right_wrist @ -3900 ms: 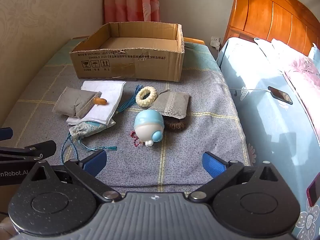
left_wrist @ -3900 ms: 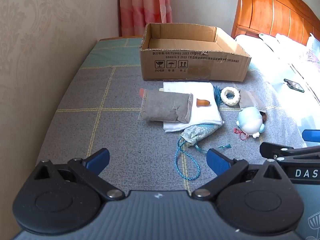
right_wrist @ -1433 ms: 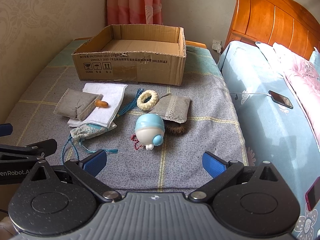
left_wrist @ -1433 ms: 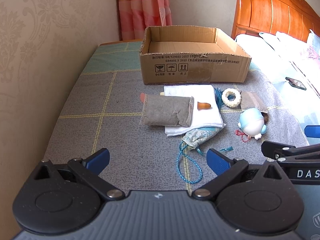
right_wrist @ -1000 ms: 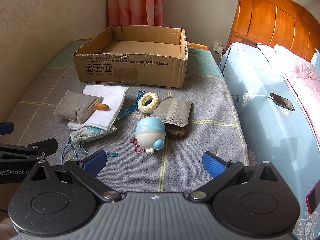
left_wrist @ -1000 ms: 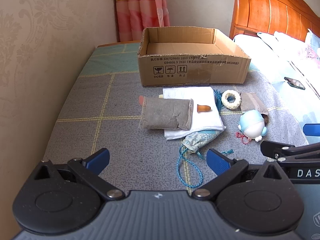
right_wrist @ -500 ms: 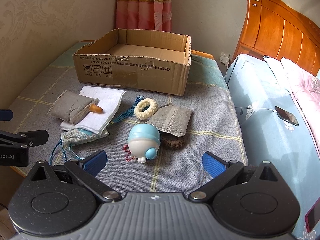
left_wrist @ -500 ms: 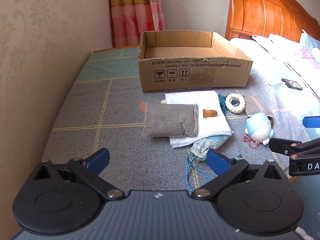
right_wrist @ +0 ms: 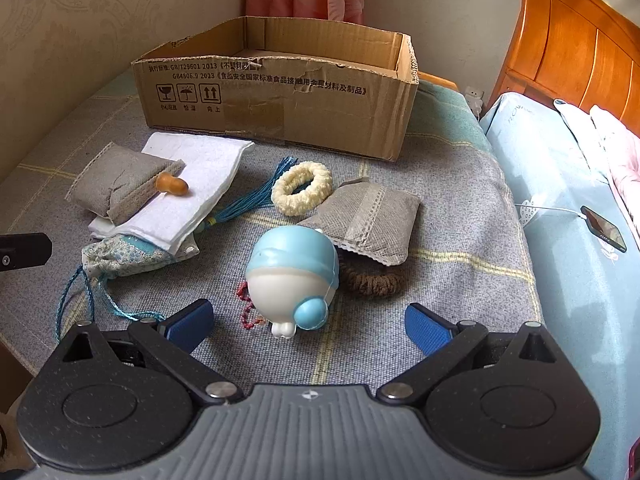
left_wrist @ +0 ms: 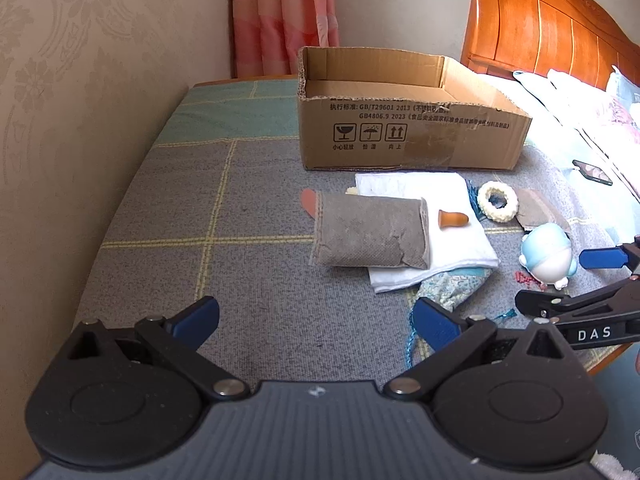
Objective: Organize soft objects
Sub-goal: 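Close left gripper on orange pacifier while right gripper closes on blue-white toy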
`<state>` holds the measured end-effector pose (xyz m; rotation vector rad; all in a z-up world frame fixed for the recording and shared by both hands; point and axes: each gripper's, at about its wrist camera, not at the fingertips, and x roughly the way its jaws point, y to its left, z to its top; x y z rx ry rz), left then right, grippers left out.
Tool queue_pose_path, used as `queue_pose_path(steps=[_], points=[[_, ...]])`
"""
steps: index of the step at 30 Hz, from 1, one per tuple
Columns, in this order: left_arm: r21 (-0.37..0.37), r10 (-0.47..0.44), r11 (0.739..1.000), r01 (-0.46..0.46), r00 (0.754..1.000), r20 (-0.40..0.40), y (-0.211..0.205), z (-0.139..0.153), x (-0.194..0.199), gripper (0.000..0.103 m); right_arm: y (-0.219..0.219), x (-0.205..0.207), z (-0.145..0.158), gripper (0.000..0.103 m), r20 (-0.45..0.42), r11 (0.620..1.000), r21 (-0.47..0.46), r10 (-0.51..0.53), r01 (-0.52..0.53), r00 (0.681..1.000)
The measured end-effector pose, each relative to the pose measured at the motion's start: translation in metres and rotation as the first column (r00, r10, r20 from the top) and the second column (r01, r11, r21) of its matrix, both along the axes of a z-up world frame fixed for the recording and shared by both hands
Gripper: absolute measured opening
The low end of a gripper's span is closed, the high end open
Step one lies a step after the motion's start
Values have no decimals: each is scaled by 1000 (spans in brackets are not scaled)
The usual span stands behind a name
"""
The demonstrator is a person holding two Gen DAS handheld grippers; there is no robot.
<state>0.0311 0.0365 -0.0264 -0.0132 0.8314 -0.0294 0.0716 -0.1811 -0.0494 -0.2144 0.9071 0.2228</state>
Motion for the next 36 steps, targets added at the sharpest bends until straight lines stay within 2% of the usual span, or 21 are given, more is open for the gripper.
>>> queue_pose_path(steps=[6,14,25,30,36], points=[[-10,-28,1000,28,1000,-8,1,-5,13,102,-7,-3,-5,103,43,997,43,63,-64,997],[-33,-94,995,94,995,14,-7,-2,35,102,-7,1,-7,103,51,995,67,68,-71,996],[7,-138,990,138,990,-7,-28,-10,68,102,-9,0,-8,103,73,994,78,76,-82,994],[5,-176,984,175,984,8,-33,-1,67,102,-9,0,-8,103,75,993,79,77,-83,994],[-25,-231,972,233,970,77,-49,11,60,99,-9,-3,-9,103,95,992,84,82,-90,992]])
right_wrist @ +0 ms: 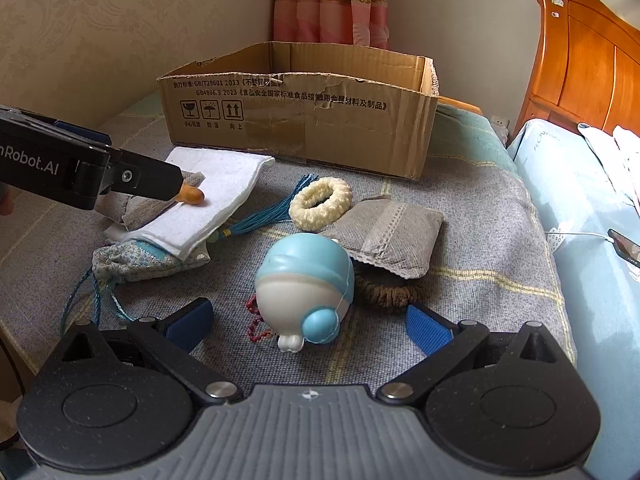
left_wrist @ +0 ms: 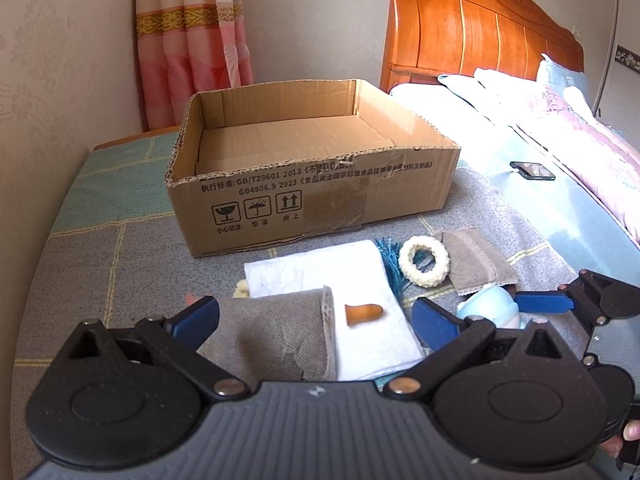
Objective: Organize soft objects
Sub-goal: 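Close left gripper on orange pacifier while right gripper closes on blue-white toy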
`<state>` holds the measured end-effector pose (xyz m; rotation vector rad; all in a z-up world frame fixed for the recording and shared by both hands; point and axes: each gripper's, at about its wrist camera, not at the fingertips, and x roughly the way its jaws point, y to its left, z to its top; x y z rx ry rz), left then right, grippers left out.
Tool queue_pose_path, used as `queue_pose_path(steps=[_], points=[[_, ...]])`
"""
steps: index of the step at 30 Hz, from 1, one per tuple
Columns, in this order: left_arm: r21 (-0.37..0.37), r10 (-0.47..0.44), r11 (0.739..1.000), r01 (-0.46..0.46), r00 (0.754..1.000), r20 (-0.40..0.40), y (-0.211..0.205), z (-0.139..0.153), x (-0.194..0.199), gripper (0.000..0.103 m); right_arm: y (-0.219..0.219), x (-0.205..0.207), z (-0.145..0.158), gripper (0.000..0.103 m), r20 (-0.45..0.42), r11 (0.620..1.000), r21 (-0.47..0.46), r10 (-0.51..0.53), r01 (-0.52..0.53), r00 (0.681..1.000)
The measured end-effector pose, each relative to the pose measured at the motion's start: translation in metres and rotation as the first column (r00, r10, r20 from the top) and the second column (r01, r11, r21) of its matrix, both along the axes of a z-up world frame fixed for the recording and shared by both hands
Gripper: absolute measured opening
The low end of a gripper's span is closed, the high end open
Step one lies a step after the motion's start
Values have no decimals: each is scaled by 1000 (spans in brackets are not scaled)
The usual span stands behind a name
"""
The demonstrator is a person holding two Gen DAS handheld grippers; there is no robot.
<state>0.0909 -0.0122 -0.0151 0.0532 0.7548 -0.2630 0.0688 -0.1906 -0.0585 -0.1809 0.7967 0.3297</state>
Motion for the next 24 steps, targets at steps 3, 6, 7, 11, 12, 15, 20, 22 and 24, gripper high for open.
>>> queue_pose_path(steps=[3,6,7,11,12,15,20,22,24], points=[[-6,-38,999,38,999,3,-13,1,-2,83,-1,0,0,103,4,1000,1,8,-8,1000],[-6,-62,998,62,998,-17,-25,-2,-2,74,-2,0,0,103,6,1000,2,20,-20,1000],[-4,-64,998,64,998,-23,-28,-3,-2,74,-2,-1,0,103,7,1000,2,24,-24,1000],[8,-39,999,39,999,-28,-36,-7,0,68,-4,-4,0,103,15,999,7,46,-46,999],[11,-38,999,38,999,-26,-38,-8,0,62,-5,-6,0,103,18,999,8,52,-52,998],[17,-23,1000,24,999,-40,-42,-11,4,53,-7,-7,-1,103,27,998,16,64,-64,998],[27,9,1000,-8,998,-54,-45,-14,7,43,-9,-9,-2,103,40,996,21,80,-81,996],[21,25,1000,-23,998,-58,-43,-13,7,38,-10,-9,-2,103,43,996,23,85,-86,995],[12,31,999,-30,998,-62,-41,-14,8,33,-10,-9,-3,103,46,996,24,88,-89,995]])
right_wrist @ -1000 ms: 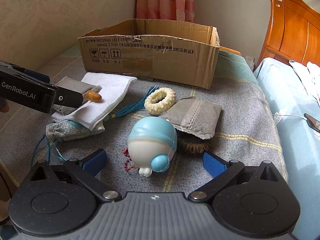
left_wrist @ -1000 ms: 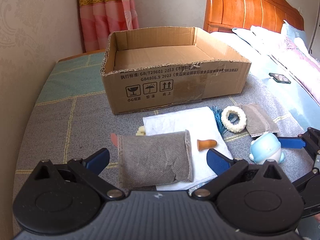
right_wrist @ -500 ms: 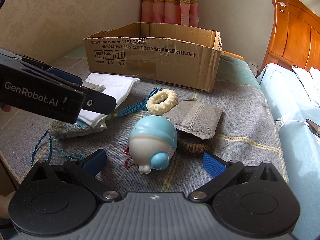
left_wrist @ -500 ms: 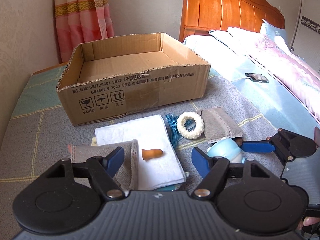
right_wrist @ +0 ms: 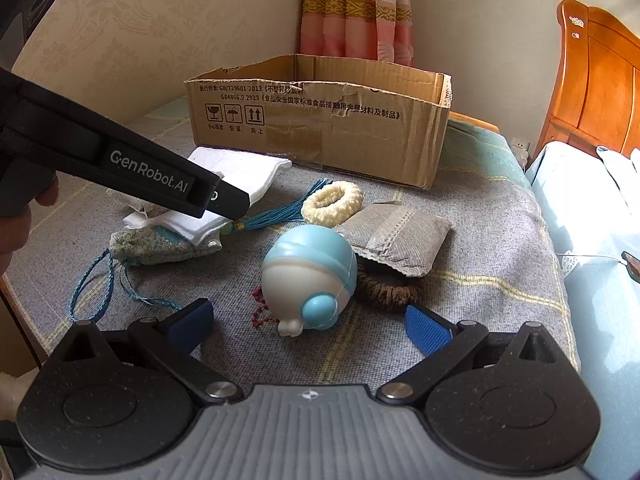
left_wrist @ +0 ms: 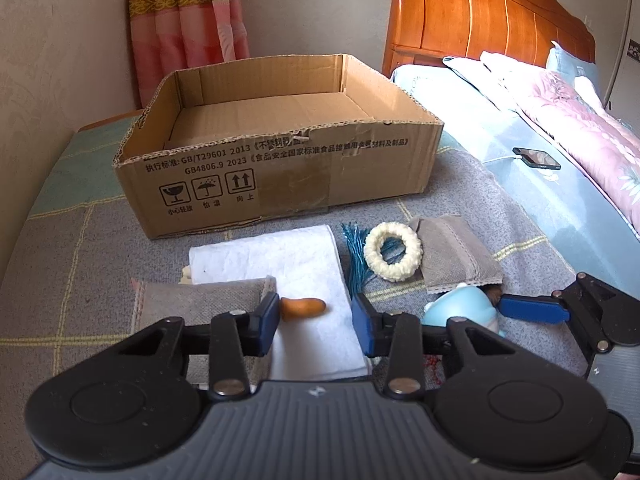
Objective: Organize soft objects
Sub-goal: 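Close left gripper on orange pacifier while right gripper closes on blue-white toy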
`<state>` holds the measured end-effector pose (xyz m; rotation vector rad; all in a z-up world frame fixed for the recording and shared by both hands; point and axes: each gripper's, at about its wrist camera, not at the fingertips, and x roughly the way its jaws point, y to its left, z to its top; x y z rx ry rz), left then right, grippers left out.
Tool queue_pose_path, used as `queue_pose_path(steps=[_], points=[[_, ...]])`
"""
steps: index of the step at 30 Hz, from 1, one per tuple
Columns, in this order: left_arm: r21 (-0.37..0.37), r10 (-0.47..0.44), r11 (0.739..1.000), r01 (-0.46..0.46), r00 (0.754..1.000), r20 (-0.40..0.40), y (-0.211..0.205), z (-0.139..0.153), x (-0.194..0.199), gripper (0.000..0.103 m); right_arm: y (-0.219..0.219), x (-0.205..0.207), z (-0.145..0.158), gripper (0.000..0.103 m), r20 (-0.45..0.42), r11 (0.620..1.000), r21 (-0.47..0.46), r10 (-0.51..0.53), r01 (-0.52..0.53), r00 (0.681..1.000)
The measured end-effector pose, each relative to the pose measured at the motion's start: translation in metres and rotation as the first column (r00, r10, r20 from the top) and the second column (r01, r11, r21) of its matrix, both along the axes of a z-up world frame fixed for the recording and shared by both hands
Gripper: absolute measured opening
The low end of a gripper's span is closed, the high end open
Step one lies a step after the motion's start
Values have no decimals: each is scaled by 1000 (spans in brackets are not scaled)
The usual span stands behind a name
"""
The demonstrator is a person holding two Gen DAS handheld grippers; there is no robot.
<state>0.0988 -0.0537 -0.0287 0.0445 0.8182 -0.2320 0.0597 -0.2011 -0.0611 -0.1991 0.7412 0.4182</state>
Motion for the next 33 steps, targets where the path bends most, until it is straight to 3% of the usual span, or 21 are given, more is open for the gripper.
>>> queue_pose_path(steps=[5,13,18,26,29,33], points=[[-3,4,1000,-4,1000,-2,1,0,-1,29,0,-2,1,103,14,1000,-5,1,-1,1000],[-14,-1,1000,1,1000,4,4,2,-1,29,-2,-11,14,85,95,999,33,-1,-2,995],[-17,-11,1000,11,1000,5,4,1,-2,29,6,-10,16,82,125,999,26,31,-35,992],[-9,-27,1000,27,1000,5,4,1,-1,29,14,-4,7,66,126,999,-8,42,-41,991],[-3,-34,999,34,999,6,4,1,-1,28,12,-3,7,53,135,999,-27,27,-24,991],[3,-51,999,51,999,6,4,3,-1,27,10,-2,8,51,130,999,-33,19,-14,991]])
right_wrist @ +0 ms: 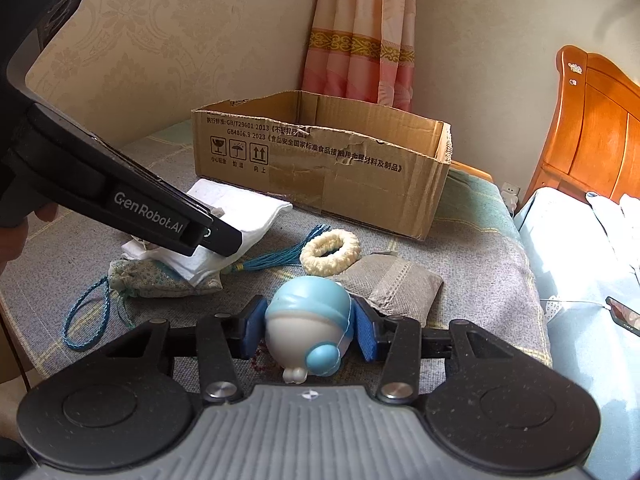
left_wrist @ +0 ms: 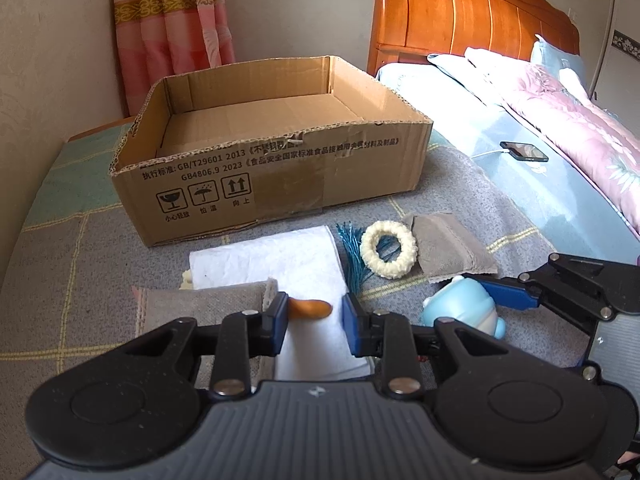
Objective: Organize soft objects
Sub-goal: 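Close left gripper on orange pacifier while right gripper closes on blue-white toy, then lift orange pacifier with left gripper while right gripper lifts blue-white toy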
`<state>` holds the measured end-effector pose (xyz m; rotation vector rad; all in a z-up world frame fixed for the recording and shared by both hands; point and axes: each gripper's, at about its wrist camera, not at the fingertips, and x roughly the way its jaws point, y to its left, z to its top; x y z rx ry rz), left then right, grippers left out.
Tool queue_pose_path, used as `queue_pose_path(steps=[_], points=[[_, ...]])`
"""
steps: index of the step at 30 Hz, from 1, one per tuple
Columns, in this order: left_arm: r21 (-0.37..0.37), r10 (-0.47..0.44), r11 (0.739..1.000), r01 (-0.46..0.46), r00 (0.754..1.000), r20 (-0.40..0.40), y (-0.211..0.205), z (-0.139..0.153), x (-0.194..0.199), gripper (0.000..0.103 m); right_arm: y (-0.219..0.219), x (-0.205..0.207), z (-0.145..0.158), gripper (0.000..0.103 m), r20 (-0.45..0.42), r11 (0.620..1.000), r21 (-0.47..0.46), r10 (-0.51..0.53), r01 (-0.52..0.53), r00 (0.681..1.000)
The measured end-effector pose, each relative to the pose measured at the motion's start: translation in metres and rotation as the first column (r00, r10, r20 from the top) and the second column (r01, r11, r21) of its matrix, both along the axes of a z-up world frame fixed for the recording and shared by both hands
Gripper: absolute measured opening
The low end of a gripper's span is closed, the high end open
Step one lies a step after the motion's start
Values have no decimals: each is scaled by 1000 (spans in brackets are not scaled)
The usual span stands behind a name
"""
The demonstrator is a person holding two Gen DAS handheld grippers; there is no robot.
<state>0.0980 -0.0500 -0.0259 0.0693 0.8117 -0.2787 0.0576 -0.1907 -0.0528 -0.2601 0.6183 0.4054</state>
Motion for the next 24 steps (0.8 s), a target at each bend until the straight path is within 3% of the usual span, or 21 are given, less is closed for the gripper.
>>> queue_pose_path(steps=[11,19,21,24], points=[[21,-69,997,69,997,24,9,20,-7,22,-3,-4,23,50,-31,1000,17,13,-13,999],[30,-91,996,89,995,38,12,26,-11,15,1,-10,36,50,-3,1000,2,19,-19,1000],[20,-88,996,88,995,36,14,25,-11,19,0,-11,37,50,-6,1000,3,13,-13,1000],[26,-79,997,78,996,37,16,22,-13,37,0,-14,37,50,-10,1000,0,9,-9,1000]])
